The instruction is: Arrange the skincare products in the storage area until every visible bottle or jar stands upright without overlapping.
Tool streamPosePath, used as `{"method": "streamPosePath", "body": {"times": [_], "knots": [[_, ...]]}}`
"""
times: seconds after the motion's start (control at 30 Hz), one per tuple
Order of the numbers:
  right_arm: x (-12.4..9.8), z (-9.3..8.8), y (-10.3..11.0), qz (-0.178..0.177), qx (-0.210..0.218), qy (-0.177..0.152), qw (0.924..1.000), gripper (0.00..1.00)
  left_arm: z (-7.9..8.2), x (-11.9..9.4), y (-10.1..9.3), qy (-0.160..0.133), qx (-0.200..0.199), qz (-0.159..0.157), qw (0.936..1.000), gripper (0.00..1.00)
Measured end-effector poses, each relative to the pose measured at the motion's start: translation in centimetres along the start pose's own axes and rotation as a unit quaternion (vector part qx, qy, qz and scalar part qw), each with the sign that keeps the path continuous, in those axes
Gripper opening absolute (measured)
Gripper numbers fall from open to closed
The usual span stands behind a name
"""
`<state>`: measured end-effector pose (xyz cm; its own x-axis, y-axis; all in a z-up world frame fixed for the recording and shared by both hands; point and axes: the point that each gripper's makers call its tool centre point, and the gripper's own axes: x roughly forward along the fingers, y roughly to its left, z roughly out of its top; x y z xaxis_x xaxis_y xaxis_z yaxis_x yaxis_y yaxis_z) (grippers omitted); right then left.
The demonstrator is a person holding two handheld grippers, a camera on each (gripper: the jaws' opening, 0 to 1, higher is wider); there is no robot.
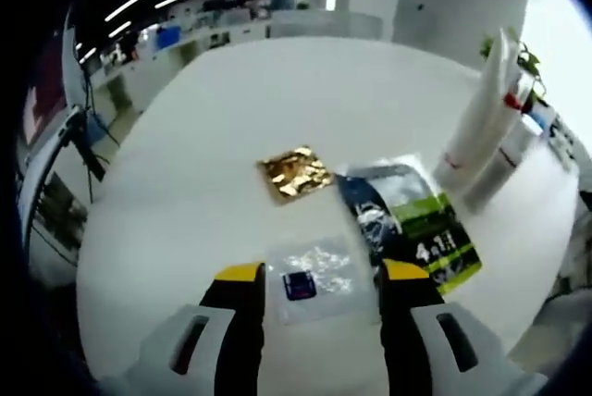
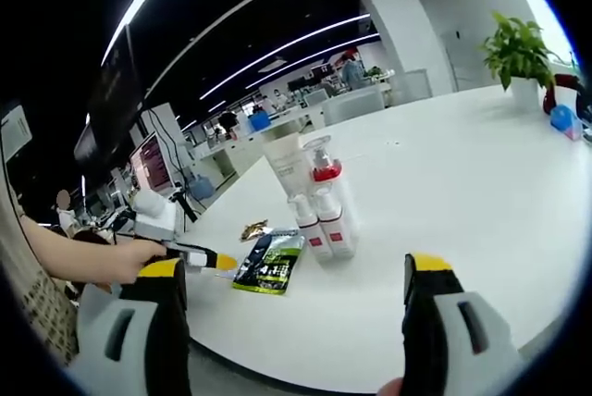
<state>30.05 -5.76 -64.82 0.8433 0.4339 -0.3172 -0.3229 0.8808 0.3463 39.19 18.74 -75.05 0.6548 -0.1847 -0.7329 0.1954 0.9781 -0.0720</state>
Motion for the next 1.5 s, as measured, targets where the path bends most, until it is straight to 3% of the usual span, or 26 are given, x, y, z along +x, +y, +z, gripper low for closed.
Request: {"method": "streamPosePath", "body": {"times": [0.47,0.63,1.0,1.27,1.33,1.37,1.5], "knots": [[-0.1,0.0,0.3,0.000,-0.007,0.002,1.0000,0.97,-1.2,-2.3,2.3,-0.007,-0.026,-0.015,0.9995,0.64],[0.0,-0.4,0.5,0.004,-0.010,0.013,0.9999,0.96,-1.1,-3.6,2.5,-0.026,-0.023,-0.032,0.9989,0.66],[0.0,-0.6,0.8,0.013,-0.011,0.020,0.9997,0.95,-1.7,-6.9,1.2,-0.051,0.033,-0.083,0.9947,0.70],[0.0,-0.8,1.1,0.019,-0.013,0.022,0.9995,0.95,-2.6,-8.8,1.8,-0.058,0.046,-0.104,0.9918,0.75],[0.0,-0.7,1.1,0.020,-0.012,0.021,0.9995,0.95,-2.7,-9.3,1.8,-0.056,0.062,-0.109,0.9906,0.76],[0.0,-0.7,1.1,0.019,-0.011,0.021,0.9995,0.95,-2.6,-9.6,1.9,-0.056,0.090,-0.107,0.9887,0.77],[0.0,-0.7,1.0,0.019,-0.010,0.021,0.9996,0.95,-2.5,-10.4,1.3,-0.058,0.108,-0.115,0.9858,0.83]]}}
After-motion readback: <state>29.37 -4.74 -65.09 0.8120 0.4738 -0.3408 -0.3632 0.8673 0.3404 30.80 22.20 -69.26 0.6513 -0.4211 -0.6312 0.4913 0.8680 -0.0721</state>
